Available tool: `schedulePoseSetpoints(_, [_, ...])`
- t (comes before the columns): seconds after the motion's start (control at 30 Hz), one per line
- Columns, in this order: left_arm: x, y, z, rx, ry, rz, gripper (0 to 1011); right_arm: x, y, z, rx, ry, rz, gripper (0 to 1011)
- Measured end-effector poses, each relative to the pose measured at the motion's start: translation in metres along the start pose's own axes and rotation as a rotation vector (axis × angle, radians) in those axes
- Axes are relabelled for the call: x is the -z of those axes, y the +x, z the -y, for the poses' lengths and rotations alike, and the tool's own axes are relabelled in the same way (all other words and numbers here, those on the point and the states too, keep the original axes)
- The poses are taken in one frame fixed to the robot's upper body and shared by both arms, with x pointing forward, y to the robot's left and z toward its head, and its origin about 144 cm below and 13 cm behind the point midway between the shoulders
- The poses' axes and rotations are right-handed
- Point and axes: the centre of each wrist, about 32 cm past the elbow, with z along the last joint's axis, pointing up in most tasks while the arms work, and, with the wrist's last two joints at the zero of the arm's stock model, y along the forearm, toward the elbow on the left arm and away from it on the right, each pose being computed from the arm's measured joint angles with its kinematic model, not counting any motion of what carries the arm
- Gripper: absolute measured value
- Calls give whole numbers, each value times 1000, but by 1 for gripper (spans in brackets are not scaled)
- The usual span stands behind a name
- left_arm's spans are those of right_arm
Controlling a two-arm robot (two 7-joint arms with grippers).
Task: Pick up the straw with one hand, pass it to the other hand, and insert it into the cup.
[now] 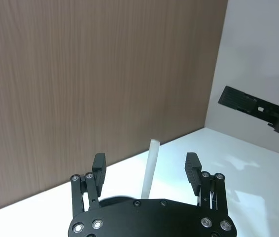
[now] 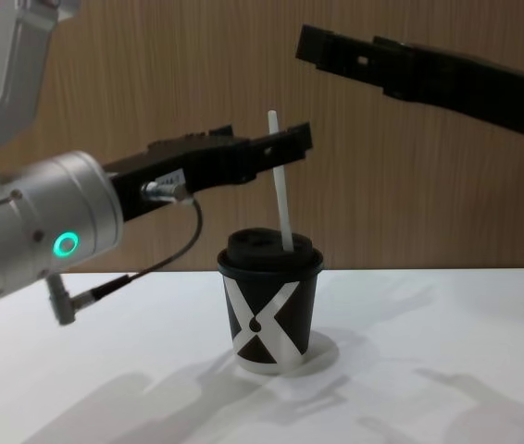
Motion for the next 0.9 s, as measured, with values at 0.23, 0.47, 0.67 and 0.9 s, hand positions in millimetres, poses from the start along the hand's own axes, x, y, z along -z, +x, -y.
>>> schedulePoseSetpoints(0.23, [3, -4, -15, -17, 23, -24, 1003, 3, -2, 2, 12, -3, -1, 1001])
schedulePoseSetpoints(0.47, [5, -6, -24, -30, 39, -38, 1003, 9, -4, 6, 34, -20, 4, 1001])
schedulePoseSetpoints(0.67, [7, -7, -29, -36, 49, -48, 1003, 13, -4, 9, 50, -38, 7, 1001])
schedulePoseSetpoints(0.9, [8, -8, -33, -38, 57, -56, 1003, 16, -4, 11, 60, -49, 9, 1001])
